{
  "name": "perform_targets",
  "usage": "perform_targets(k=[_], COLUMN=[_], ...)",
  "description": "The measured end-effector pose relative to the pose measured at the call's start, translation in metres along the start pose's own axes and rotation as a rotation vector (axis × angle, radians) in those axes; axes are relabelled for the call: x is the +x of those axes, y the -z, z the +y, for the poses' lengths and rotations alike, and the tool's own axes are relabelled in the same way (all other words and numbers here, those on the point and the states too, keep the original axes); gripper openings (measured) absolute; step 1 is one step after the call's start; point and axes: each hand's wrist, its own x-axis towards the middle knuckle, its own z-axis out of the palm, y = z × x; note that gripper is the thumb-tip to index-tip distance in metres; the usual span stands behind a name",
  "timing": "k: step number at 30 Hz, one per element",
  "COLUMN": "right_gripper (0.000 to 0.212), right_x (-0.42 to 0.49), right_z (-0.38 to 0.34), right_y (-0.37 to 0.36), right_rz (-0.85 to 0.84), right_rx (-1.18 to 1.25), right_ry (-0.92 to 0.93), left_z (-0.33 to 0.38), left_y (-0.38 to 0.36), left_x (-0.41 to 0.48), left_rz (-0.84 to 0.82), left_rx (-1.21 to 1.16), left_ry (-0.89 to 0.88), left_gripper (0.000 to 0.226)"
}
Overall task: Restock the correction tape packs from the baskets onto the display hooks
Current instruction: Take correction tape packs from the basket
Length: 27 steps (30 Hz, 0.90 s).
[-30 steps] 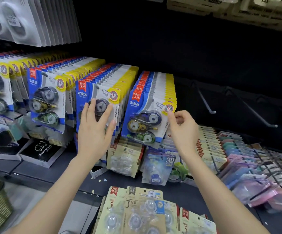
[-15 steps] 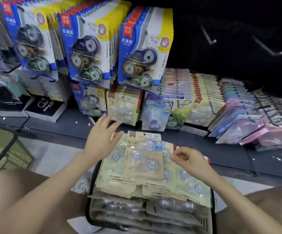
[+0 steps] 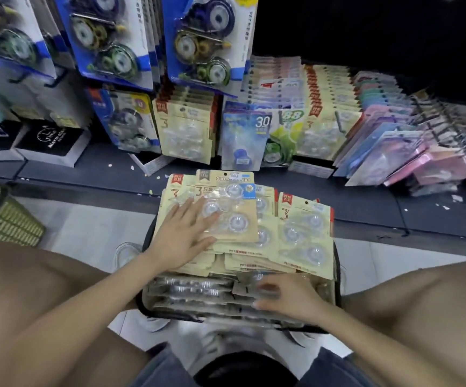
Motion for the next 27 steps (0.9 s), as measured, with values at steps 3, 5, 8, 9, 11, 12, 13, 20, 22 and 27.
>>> perform_targets(k=[3, 5, 8, 9, 11, 12, 13, 20, 22, 27], right_gripper=[0.041, 0.033, 0.029, 0.029, 0.027, 0.026, 0.025, 0.029, 0.028, 0.021], right_x=[0.009, 0.014, 0.014, 0.012, 0.004, -0.001, -0.007, -0.024, -0.016, -0.004], right_z=[-0.002, -0.002, 0.000, -0.001, -0.002, -0.002, -0.003, -0.021, -0.027, -0.049], right_y=[-0.012, -0.018, -0.019, -0.015, 0.000, 0.010, 0.022, 0.086, 0.089, 0.088], right_rz=[0.015, 0.032, 0.075, 0.104, 0.188, 0.244, 0.303, 0.532, 0.510, 0.470], right_rx=[-0.149, -0.215, -0.270, -0.270, -0.156, -0.058, 0.037, 0.765, 0.941, 1.115], right_ry=[0.037, 0.062, 0.099, 0.096, 0.081, 0.079, 0.086, 0.110, 0.103, 0.054], left_z=[-0.001, 0.000, 0.001, 0.002, 0.004, 0.005, 0.008, 0.054, 0.058, 0.061], left_y=[-0.001, -0.002, -0.002, 0.000, 0.005, 0.008, 0.013, 0.063, 0.065, 0.074], left_x=[0.000, 0.001, 0.001, 0.001, 0.002, 0.002, 0.001, -0.007, -0.008, -0.012], left_rz=[-0.023, -0.024, -0.039, -0.045, -0.073, -0.071, -0.069, 0.022, 0.017, 0.029], left_rx=[-0.002, 0.003, -0.006, -0.017, -0.083, -0.135, -0.199, -1.151, -1.345, -1.497], left_ry=[0.007, 0.008, 0.005, 0.005, 0.040, 0.075, 0.120, 0.389, 0.405, 0.456], left_gripper=[0.063, 0.066, 0.071, 0.074, 0.087, 0.094, 0.098, 0.059, 0.048, 0.038])
